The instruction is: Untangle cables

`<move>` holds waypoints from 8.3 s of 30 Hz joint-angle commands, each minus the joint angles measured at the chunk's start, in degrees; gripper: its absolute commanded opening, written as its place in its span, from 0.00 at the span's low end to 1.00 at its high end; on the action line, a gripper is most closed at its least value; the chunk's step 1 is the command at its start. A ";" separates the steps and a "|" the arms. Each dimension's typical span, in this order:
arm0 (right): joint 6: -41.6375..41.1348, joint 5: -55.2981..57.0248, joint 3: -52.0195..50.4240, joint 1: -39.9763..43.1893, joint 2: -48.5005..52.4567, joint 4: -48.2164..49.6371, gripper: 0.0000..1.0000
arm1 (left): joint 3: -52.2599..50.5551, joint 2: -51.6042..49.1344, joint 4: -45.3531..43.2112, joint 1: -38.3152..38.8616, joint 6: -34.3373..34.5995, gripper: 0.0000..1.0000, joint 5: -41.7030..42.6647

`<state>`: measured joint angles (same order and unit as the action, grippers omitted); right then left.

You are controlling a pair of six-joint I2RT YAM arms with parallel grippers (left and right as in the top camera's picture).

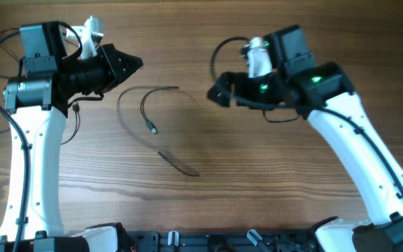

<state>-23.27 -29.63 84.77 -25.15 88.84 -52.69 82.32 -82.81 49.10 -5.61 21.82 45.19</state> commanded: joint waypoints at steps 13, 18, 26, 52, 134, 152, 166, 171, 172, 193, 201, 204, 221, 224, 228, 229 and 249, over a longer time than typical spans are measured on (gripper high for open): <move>-8.28 4.48 -0.04 -16.65 17.75 17.90 1.00 | -0.63 -1.75 11.85 -5.55 4.13 0.41 -39.95; -35.93 8.87 -0.04 -20.00 22.12 21.92 0.93 | -0.61 -1.75 12.22 -5.55 4.17 0.73 -39.91; -51.80 11.67 -0.04 -26.64 32.17 37.94 0.86 | -0.61 -1.75 15.15 -5.51 7.91 1.00 -39.67; -58.69 38.25 -0.04 -30.64 46.95 50.60 0.35 | -0.61 -1.75 14.23 -5.51 9.11 1.00 -30.21; -41.44 6.86 0.37 -1.44 -8.59 32.52 0.04 | -0.61 -0.68 16.74 7.37 -48.11 0.04 15.89; -39.50 23.28 0.33 -1.44 -8.59 13.53 0.58 | -0.55 17.35 5.92 6.08 -11.02 0.04 -2.34; -39.71 27.56 0.26 -1.44 -8.52 5.81 0.84 | -0.55 27.23 2.54 6.08 24.92 0.04 -39.95; -39.67 28.20 0.26 -1.44 -8.37 5.01 0.84 | -0.55 25.92 2.56 1.90 34.97 0.04 -49.48; -39.65 28.22 0.26 -1.44 -8.37 4.98 0.84 | -0.57 25.59 2.56 -0.22 36.50 0.04 -49.59; -40.37 31.12 0.26 -1.44 -4.98 5.88 0.84 | -0.57 22.93 12.35 -5.22 54.95 0.04 -75.49; -39.69 30.80 0.26 -1.44 -3.63 5.25 0.84 | -0.57 10.01 15.41 -22.32 55.23 0.04 -80.24; -39.78 31.17 0.26 -1.44 -3.63 5.46 0.85 | -0.57 7.02 15.93 -32.17 55.19 0.04 -80.85; -39.71 32.68 0.26 -1.44 -3.63 5.35 0.85 | -0.57 -22.12 -3.23 -44.39 27.32 0.08 -97.26; -39.85 32.85 0.26 -1.44 -3.63 5.38 0.84 | -0.57 -25.16 -7.37 -44.65 26.36 0.09 -89.24; -39.76 32.79 0.26 -1.44 -3.63 5.25 0.84 | -0.57 -27.39 -7.74 -44.65 26.27 0.58 -87.30; -39.76 32.79 0.26 -1.44 -3.63 5.20 0.84 | -0.57 -27.41 -7.80 -44.65 24.83 0.64 -86.14; -35.17 30.67 0.22 -1.46 -3.63 2.05 0.87 | -0.59 -27.47 17.66 -54.14 33.38 1.00 -75.19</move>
<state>-60.71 1.56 85.19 -26.79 84.55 -50.39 81.71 -109.69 65.01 -55.72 49.84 -28.67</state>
